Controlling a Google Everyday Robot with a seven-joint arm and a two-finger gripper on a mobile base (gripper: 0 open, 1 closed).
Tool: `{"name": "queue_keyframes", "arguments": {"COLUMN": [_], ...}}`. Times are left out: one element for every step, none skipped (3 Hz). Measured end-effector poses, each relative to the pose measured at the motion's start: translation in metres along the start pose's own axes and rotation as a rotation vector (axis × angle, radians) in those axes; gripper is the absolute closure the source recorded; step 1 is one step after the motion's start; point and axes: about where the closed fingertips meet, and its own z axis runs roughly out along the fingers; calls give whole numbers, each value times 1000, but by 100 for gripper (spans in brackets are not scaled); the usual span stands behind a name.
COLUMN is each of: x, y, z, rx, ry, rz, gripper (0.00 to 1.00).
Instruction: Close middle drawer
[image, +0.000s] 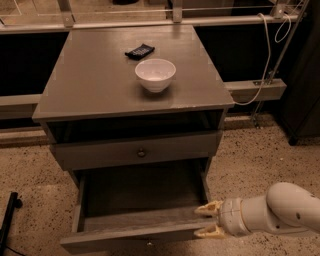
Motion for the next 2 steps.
{"name": "queue_keyframes", "arguments": {"x": [0, 16], "y": [0, 4], "z": [0, 27], "rx": [0, 5], "ry": [0, -27], "rz": [0, -9], "gripper": [70, 93]}}
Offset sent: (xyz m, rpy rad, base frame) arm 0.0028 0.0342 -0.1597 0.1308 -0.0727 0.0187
